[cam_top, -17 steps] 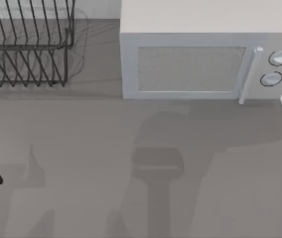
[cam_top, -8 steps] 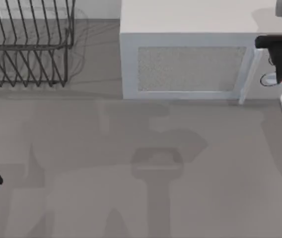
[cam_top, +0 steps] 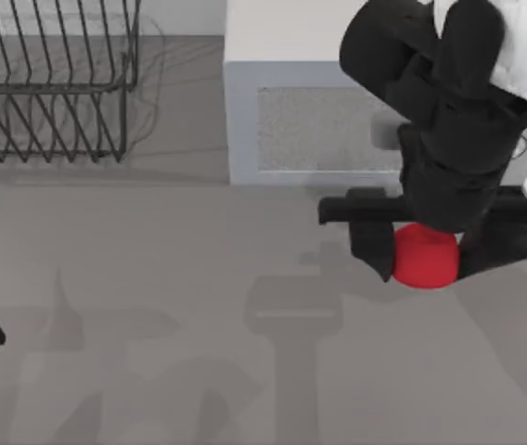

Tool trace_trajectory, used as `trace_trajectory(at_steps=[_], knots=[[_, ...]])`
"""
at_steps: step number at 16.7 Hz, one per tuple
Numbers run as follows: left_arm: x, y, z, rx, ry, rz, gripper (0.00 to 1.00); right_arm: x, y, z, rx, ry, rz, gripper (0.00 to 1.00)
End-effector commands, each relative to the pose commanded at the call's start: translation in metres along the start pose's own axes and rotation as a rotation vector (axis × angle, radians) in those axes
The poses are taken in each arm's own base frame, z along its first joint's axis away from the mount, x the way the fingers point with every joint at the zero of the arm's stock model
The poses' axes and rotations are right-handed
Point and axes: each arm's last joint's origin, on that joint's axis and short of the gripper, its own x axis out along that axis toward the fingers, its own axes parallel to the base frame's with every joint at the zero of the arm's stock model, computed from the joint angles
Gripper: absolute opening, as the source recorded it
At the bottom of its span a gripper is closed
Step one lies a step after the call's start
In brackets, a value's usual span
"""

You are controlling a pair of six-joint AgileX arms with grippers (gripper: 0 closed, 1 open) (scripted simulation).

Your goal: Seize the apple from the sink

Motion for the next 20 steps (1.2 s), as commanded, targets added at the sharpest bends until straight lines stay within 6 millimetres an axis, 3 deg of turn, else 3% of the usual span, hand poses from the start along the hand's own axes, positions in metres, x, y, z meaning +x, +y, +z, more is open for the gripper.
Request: trace_trajectory(at_steps=[8, 17, 20], knots=[[0.0, 0.0, 0.0, 0.0, 0.0, 0.0, 1.0, 0.007, 0.003, -0.005, 0.004, 0.006, -0.004, 0.0], [0.0, 0.0, 0.0, 0.0, 0.0, 0.0, 1.0, 0.103, 0.004, -0.005, 0.0, -0.004, 0.003, 0.0], [0.0, 0.0, 0.0, 0.0, 0.0, 0.0, 1.0, 0.111, 0.003, -0.007, 0.0, 0.0, 0.0, 0.0]])
